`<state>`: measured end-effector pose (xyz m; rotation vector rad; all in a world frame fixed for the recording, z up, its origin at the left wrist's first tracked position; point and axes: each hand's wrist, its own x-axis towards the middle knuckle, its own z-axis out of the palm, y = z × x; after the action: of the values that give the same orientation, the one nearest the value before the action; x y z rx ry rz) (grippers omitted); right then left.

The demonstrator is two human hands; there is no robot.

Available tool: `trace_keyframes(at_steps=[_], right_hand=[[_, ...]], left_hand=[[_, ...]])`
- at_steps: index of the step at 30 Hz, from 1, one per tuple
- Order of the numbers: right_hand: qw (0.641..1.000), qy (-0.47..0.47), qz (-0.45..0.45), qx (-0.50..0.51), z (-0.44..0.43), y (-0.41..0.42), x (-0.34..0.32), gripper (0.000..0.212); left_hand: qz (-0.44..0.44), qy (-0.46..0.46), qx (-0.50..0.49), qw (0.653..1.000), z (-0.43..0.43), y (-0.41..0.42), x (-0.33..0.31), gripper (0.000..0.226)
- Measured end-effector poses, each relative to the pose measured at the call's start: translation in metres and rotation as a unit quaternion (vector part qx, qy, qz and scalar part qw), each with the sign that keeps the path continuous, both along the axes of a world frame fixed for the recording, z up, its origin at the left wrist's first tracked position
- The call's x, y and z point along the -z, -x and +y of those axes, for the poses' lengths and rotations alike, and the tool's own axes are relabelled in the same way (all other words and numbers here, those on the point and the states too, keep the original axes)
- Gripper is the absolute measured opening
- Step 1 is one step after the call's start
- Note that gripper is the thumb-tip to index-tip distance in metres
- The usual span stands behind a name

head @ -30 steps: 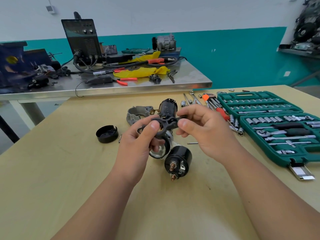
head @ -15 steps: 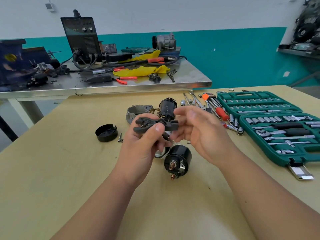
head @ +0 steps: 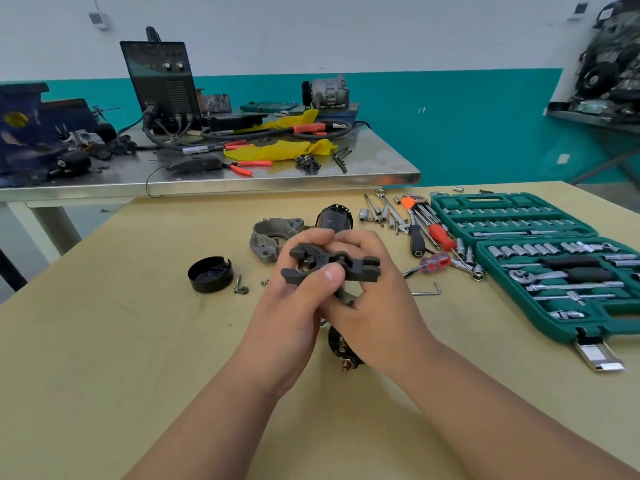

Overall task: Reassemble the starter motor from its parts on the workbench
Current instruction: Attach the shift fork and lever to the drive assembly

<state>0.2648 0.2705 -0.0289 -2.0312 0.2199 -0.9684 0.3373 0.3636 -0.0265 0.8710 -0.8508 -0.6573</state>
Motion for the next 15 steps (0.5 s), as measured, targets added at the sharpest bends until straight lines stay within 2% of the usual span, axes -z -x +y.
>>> trace_keyframes(at_steps=[1, 3, 7, 8, 10, 13, 15], right_hand=[[1.0, -0.021, -0.011, -0.001, 0.002, -0.001, 0.0, 0.044], [0.999, -0.037, -0.01, -0.018, 0.003, -0.001, -0.002, 0.031], [0.99, 0.065, 0.122, -0.04, -0.012, 0.011, -0.013, 0.007], [0.985, 0.062, 0.152, -0.051, -0.019, 0.014, -0.016, 0.003], [0.983, 0.015, 0.174, -0.065, -0.031, 0.016, -0.019, 0.012], [0.983, -0.071, 0.145, -0.084, -0.037, 0.019, -0.024, 0.029], [0.986, -0.037, 0.128, -0.104, -0.037, 0.024, -0.025, 0.035]], left_hand=[[0.011, 0.001, 0.006, 1.0, -0.001, 0.0, 0.001, 0.031], [0.037, 0.005, 0.008, 0.999, -0.002, -0.001, 0.002, 0.036], [0.072, 0.018, -0.079, 0.994, 0.002, -0.018, -0.005, 0.025], [0.065, 0.016, -0.114, 0.991, 0.003, -0.024, -0.007, 0.021], [0.044, 0.012, -0.151, 0.987, 0.005, -0.031, -0.008, 0.021], [0.019, 0.006, -0.145, 0.989, 0.006, -0.033, -0.004, 0.033], [-0.013, 0.007, -0.13, 0.991, 0.007, -0.033, -0.002, 0.044]])
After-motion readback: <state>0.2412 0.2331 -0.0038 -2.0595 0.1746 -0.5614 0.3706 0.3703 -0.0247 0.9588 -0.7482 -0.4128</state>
